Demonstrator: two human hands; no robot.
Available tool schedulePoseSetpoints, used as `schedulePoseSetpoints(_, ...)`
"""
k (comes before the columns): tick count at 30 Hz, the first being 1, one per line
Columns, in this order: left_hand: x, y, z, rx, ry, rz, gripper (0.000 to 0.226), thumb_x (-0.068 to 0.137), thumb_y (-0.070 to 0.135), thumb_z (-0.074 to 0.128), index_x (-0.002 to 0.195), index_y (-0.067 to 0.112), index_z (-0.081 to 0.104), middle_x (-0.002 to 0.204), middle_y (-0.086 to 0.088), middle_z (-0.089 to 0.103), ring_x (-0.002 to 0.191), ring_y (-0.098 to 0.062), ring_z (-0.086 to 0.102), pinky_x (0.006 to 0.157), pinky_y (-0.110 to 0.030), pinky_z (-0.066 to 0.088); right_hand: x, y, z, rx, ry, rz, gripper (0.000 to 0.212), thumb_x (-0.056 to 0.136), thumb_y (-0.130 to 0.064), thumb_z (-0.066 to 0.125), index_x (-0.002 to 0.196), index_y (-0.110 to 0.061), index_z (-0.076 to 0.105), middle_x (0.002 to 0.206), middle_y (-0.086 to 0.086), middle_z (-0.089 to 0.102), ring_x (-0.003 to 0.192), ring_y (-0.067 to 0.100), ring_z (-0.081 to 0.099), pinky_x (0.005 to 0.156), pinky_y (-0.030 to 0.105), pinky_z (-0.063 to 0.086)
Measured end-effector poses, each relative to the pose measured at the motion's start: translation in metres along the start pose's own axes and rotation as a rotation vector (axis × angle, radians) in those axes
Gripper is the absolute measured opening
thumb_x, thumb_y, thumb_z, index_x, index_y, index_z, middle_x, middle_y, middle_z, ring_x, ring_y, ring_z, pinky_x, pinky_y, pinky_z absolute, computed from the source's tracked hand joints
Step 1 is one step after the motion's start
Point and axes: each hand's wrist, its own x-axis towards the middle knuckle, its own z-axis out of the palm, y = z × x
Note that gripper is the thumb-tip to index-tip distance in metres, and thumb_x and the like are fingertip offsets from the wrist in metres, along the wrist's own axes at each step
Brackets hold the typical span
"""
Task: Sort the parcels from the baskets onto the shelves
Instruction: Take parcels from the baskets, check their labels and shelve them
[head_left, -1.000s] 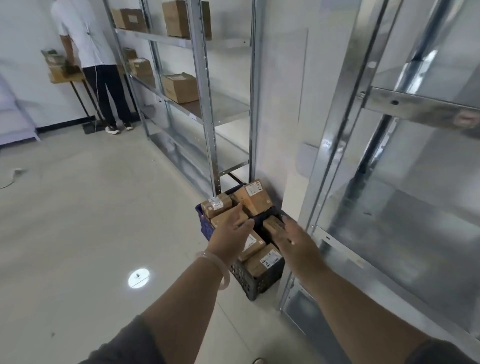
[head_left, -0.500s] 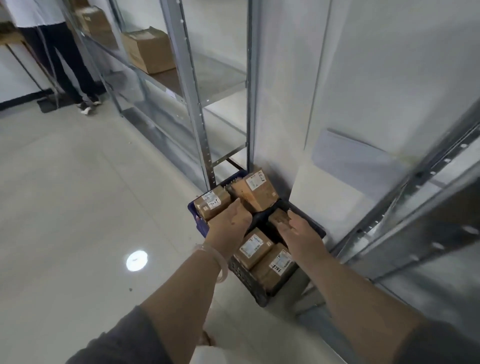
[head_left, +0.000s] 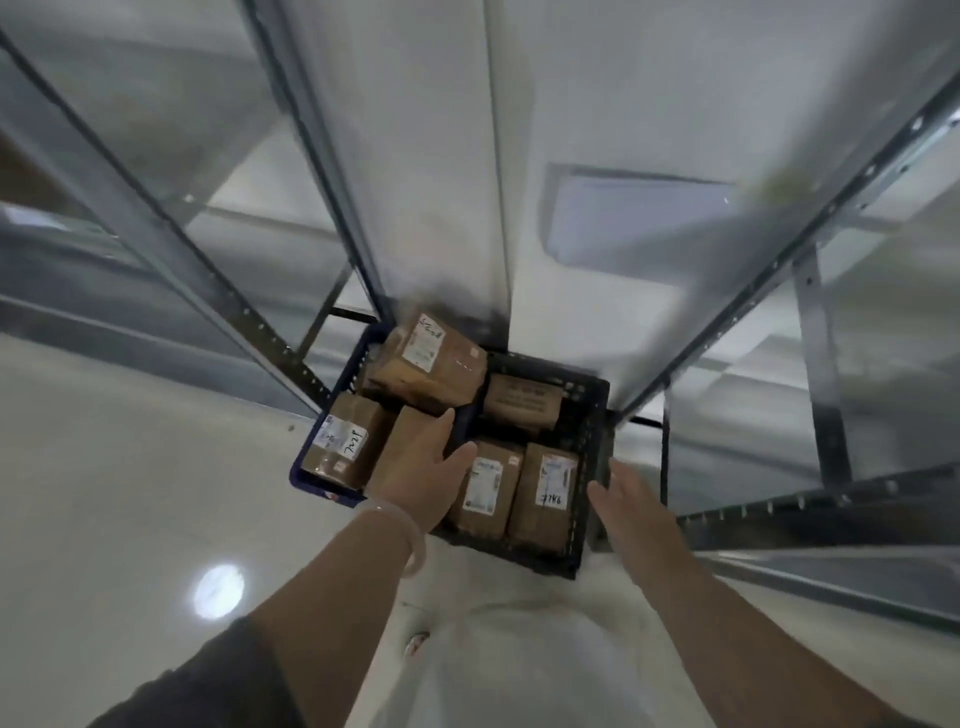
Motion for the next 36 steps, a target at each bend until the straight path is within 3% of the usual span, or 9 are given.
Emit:
schedulePoseSetpoints(4, 0.031, -0.014, 0.024, -0.005, -0.117, -0.027, 0.055, 0.101, 0.032, 0.048, 0.153, 0.028, 0.029, 0.149, 0.006, 0.041, 0.126, -0.011, 0.043, 0.099, -0.023, 0.033, -0.006, 0.040, 0.015, 0.018, 0.048, 0.093, 0.048, 0.096, -0.042, 0.050, 0.143, -0.033, 0.043, 0.144, -0.007, 0.047, 0.131, 0.015, 0.045, 0.095, 0.030, 0.037)
schedulePoseSetpoints(9, 0.059, -0.029, 0.049, -0.010, -0.179, -0.100, 0.053, 0.102, 0.032, 0.046, 0.152, 0.032, 0.027, 0.152, 0.008, 0.038, 0.139, -0.015, 0.036, 0.116, -0.033, 0.029, 0.026, 0.064, 0.012, 0.019, 0.109, 0.166, 0.055, 0.097, -0.041, 0.052, 0.148, -0.028, 0.037, 0.149, 0.000, 0.042, 0.132, 0.019, 0.043, 0.098, 0.031, 0.036)
schedulePoseSetpoints(13, 0.082, -0.055, 0.067, 0.005, -0.191, -0.097, 0.047, 0.103, 0.022, 0.045, 0.149, 0.027, 0.035, 0.122, 0.018, 0.042, 0.122, -0.004, 0.039, 0.100, -0.019, 0.026, 0.067, 0.081, 0.030, 0.030, 0.081, 0.185, 0.054, 0.098, -0.039, 0.051, 0.148, -0.028, 0.035, 0.149, -0.001, 0.041, 0.134, 0.019, 0.041, 0.104, 0.034, 0.035)
schedulePoseSetpoints(18, 0.136, -0.112, 0.093, 0.010, -0.209, -0.169, 0.048, 0.103, 0.019, 0.047, 0.148, 0.027, 0.035, 0.121, 0.021, 0.050, 0.110, 0.000, 0.040, 0.096, -0.019, 0.031, 0.124, 0.117, 0.079, -0.016, -0.008, 0.210, 0.032, 0.099, -0.026, 0.052, 0.131, -0.029, 0.051, 0.104, -0.011, 0.056, 0.087, -0.002, 0.052, 0.071, 0.010, 0.038)
schedulePoseSetpoints(24, 0.229, -0.188, 0.129, 0.010, -0.214, -0.258, 0.055, 0.101, 0.025, 0.049, 0.151, 0.032, 0.028, 0.136, 0.016, 0.044, 0.118, -0.003, 0.043, 0.109, -0.022, 0.028, 0.215, 0.165, 0.141, 0.056, -0.070, 0.227, 0.034, 0.099, -0.027, 0.050, 0.117, -0.056, 0.050, 0.133, -0.021, 0.050, 0.119, 0.005, 0.050, 0.103, 0.029, 0.041)
schedulePoseSetpoints(27, 0.270, -0.224, 0.151, 0.041, -0.267, -0.261, 0.047, 0.103, 0.023, 0.045, 0.147, 0.036, 0.033, 0.113, 0.020, 0.043, 0.091, 0.006, 0.042, 0.095, -0.017, 0.028, 0.263, 0.190, 0.176, 0.082, -0.100, 0.284, 0.033, 0.098, -0.030, 0.052, 0.130, -0.039, 0.048, 0.136, -0.015, 0.046, 0.126, 0.013, 0.047, 0.107, 0.033, 0.038)
schedulePoseSetpoints(30, 0.309, -0.264, 0.175, 0.067, -0.280, -0.271, 0.045, 0.099, 0.034, 0.046, 0.142, 0.043, 0.037, 0.135, 0.014, 0.046, 0.107, -0.002, 0.052, 0.096, -0.023, 0.040, 0.307, 0.222, 0.209, 0.109, -0.056, 0.349, 0.037, 0.092, -0.039, 0.056, 0.129, -0.034, 0.054, 0.130, -0.009, 0.058, 0.120, 0.016, 0.055, 0.104, 0.040, 0.044)
schedulePoseSetpoints(33, 0.336, -0.299, 0.197, 0.097, -0.267, -0.312, 0.052, 0.096, 0.037, 0.047, 0.145, 0.044, 0.032, 0.141, 0.005, 0.045, 0.118, -0.015, 0.054, 0.102, -0.039, 0.047, 0.333, 0.233, 0.227, 0.139, -0.084, 0.374, 0.016, 0.100, -0.025, 0.048, 0.103, -0.039, 0.055, 0.099, -0.016, 0.060, 0.089, -0.002, 0.055, 0.081, 0.022, 0.045)
schedulePoseSetpoints(36, 0.347, -0.314, 0.212, 0.140, -0.184, -0.361, 0.056, 0.097, 0.035, 0.047, 0.148, 0.043, 0.025, 0.143, 0.001, 0.036, 0.127, -0.023, 0.046, 0.107, -0.046, 0.042, 0.352, 0.242, 0.240, 0.156, -0.064, 0.404, 0.029, 0.099, -0.026, 0.049, 0.126, -0.035, 0.054, 0.120, -0.008, 0.060, 0.108, 0.009, 0.058, 0.092, 0.028, 0.050)
